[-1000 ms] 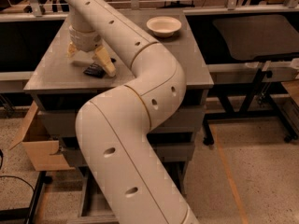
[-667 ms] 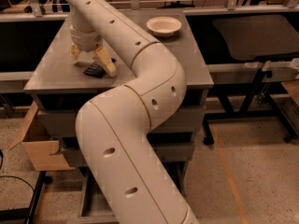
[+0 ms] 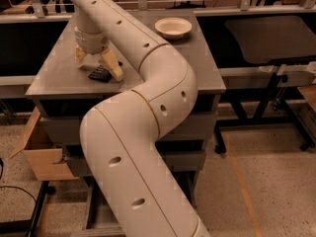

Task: Place rxbar blueberry into bottom drawer

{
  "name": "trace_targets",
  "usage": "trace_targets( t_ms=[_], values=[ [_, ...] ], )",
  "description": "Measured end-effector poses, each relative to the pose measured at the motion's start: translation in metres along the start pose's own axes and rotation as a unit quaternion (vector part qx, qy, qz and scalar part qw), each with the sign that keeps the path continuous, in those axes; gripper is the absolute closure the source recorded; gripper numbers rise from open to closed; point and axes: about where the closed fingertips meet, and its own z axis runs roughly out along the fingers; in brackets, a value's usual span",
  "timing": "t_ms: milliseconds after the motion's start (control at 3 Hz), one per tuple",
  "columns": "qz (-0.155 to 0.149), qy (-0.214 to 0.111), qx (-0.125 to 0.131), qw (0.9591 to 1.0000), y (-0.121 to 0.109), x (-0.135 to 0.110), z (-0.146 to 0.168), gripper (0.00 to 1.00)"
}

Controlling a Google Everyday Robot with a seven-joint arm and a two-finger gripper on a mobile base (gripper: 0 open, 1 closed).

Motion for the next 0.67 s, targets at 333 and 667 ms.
trace_targets(
  t_ms=[333,667],
  values=[
    [0.001,0.000,0.000,1.0000,0.0004,0.0001,-0.0014,0.30],
    [0.001,0.001,0.000,1.0000,0.0010,0.0002,-0.0027,0.31]
  ],
)
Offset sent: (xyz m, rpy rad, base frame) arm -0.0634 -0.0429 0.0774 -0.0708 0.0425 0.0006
